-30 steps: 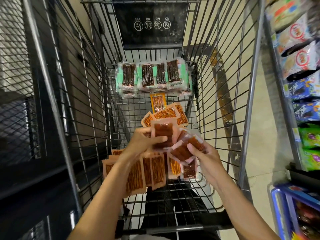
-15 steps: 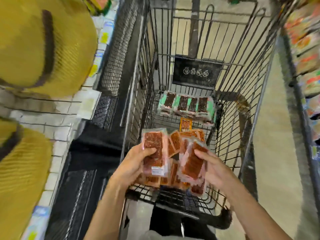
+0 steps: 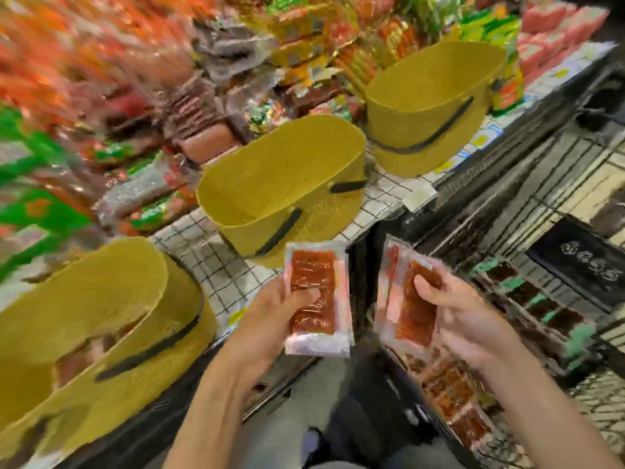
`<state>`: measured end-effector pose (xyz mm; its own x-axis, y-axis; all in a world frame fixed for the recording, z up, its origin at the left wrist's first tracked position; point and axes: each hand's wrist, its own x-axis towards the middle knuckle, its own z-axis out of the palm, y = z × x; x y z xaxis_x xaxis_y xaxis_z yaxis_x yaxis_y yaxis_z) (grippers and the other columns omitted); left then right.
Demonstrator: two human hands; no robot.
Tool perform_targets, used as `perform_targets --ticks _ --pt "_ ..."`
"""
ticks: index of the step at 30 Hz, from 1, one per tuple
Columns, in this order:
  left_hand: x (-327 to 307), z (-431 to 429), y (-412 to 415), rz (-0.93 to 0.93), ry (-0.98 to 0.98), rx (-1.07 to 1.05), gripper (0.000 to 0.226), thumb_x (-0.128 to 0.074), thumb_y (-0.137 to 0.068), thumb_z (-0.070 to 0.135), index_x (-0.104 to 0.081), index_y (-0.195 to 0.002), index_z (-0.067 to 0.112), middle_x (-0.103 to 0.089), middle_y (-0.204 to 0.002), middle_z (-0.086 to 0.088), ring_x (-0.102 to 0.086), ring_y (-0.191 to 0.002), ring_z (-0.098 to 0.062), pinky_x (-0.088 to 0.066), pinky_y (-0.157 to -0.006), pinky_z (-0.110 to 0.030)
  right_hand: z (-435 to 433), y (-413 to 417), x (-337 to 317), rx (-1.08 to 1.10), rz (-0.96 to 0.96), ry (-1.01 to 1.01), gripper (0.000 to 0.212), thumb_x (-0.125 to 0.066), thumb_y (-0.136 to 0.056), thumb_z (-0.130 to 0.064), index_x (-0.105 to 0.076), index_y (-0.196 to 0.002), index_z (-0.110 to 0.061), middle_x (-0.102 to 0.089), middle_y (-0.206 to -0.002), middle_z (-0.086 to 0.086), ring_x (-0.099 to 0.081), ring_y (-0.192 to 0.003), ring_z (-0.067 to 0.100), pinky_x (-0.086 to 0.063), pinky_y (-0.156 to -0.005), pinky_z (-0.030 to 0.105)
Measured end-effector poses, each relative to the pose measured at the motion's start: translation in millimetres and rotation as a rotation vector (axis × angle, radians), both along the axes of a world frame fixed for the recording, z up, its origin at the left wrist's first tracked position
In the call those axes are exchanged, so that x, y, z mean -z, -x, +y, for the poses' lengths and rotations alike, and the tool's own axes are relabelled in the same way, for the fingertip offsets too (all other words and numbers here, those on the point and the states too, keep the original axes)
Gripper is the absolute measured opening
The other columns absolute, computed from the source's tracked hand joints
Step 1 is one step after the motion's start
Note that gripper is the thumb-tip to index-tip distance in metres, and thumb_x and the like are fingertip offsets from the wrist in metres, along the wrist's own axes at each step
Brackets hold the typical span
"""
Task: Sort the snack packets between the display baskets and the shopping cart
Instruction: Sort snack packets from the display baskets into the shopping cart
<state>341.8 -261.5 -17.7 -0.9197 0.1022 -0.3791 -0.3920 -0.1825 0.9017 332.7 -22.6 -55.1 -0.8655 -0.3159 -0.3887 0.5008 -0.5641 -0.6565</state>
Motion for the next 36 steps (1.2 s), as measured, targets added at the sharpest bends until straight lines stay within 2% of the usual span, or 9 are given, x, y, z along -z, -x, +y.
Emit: perform_targets --ticks 4,7,12,18,23,27,29,32,36 --pt "-42 -62 -39 0.117 -0.023 -0.251 0.027 -0.065 -0.065 0.012 -0.065 -0.092 0.007 -0.074 -0.078 -0.004 -0.069 -0.064 -0.011 -0.056 -0.058 -0.023 -78 17 -52 -0.250 0.191 -0.001 0.068 -0.092 -0.048 -0.022 -0.064 -0.109 -0.011 -0.074 -0.081 0.007 -0.072 -0.072 0.015 -0.058 -0.063 0.033" --pt "-66 -116 -61 0.197 0.065 -0.421 0.027 -0.065 -0.063 0.015 -0.064 -0.089 0.009 -0.073 -0.073 -0.002 -0.068 -0.060 -0.011 -0.056 -0.056 -0.026 -145 26 -85 -0.380 0.317 0.055 0.029 -0.063 -0.076 -0.010 -0.062 -0.105 -0.012 -0.063 -0.049 -0.008 -0.062 -0.045 0.000 -0.055 -0.055 0.021" --pt "-91 -223 -82 0.209 0.254 -0.607 0.006 -0.065 -0.077 0.012 -0.065 -0.082 0.016 -0.072 -0.068 0.002 -0.067 -0.057 -0.009 -0.050 -0.042 -0.021 -270 40 -108 -0.535 0.364 0.070 0.022 -0.052 -0.077 -0.005 -0.068 -0.090 -0.011 -0.071 -0.071 0.009 -0.070 -0.060 0.020 -0.057 -0.056 0.033" --pt "-59 -309 -75 -0.069 0.396 -0.614 0.012 -0.057 -0.092 0.001 -0.059 -0.103 0.003 -0.067 -0.079 -0.007 -0.065 -0.060 -0.015 -0.053 -0.049 -0.025 -385 56 -79 -0.619 0.281 -0.461 0.019 -0.049 -0.091 0.008 -0.059 -0.096 -0.008 -0.065 -0.086 0.009 -0.063 -0.081 0.022 -0.051 -0.080 0.041" --pt "-30 -308 -66 -0.325 0.433 -0.535 0.014 -0.054 -0.097 0.009 -0.046 -0.090 0.019 -0.060 -0.076 0.003 -0.061 -0.058 -0.005 -0.048 -0.039 -0.020 -425 47 -43 -0.797 0.221 -0.861 0.016 -0.046 -0.095 0.005 -0.045 -0.101 -0.011 -0.057 -0.102 0.027 -0.058 -0.095 0.036 -0.046 -0.093 0.054" --pt "-7 -296 -62 -0.380 0.533 -0.424 0.029 -0.053 -0.097 0.011 -0.042 -0.124 0.011 -0.057 -0.116 -0.005 -0.059 -0.105 -0.019 -0.056 -0.083 -0.034 -435 33 -24 -0.943 0.274 -0.973 0.016 -0.051 -0.094 0.001 -0.053 -0.110 0.001 -0.061 -0.106 0.023 -0.061 -0.099 0.034 -0.047 -0.096 0.053" --pt "-2 -292 -61 -0.400 0.727 -0.395 0.042 -0.055 -0.096 0.014 -0.036 -0.133 0.009 -0.039 -0.132 -0.008 -0.045 -0.124 -0.024 -0.043 -0.105 -0.040 -437 35 -17 -0.972 0.403 -1.165 0.031 -0.058 -0.093 -0.011 -0.054 -0.122 -0.003 -0.056 -0.125 0.018 -0.055 -0.113 0.031 -0.046 -0.099 0.046" --pt "1 -293 -59 -0.452 0.857 -0.352 0.051 -0.053 -0.097 0.016 -0.027 -0.140 0.005 -0.028 -0.135 -0.012 -0.039 -0.126 -0.026 -0.042 -0.105 -0.040 -436 39 -15 -1.066 0.509 -1.385 0.044 -0.054 -0.096 -0.018 -0.045 -0.139 -0.017 -0.039 -0.143 0.020 -0.036 -0.132 0.036 -0.033 -0.110 0.045" --pt "3 -300 -59 -0.603 0.558 -0.320 0.037 -0.044 -0.102 0.019 -0.040 -0.135 0.003 -0.056 -0.123 -0.012 -0.060 -0.103 -0.023 -0.056 -0.083 -0.033 -439 42 -11 -1.124 0.363 -1.228 0.038 -0.044 -0.098 -0.002 -0.047 -0.135 -0.012 -0.061 -0.120 0.021 -0.057 -0.113 0.034 -0.047 -0.099 0.046"
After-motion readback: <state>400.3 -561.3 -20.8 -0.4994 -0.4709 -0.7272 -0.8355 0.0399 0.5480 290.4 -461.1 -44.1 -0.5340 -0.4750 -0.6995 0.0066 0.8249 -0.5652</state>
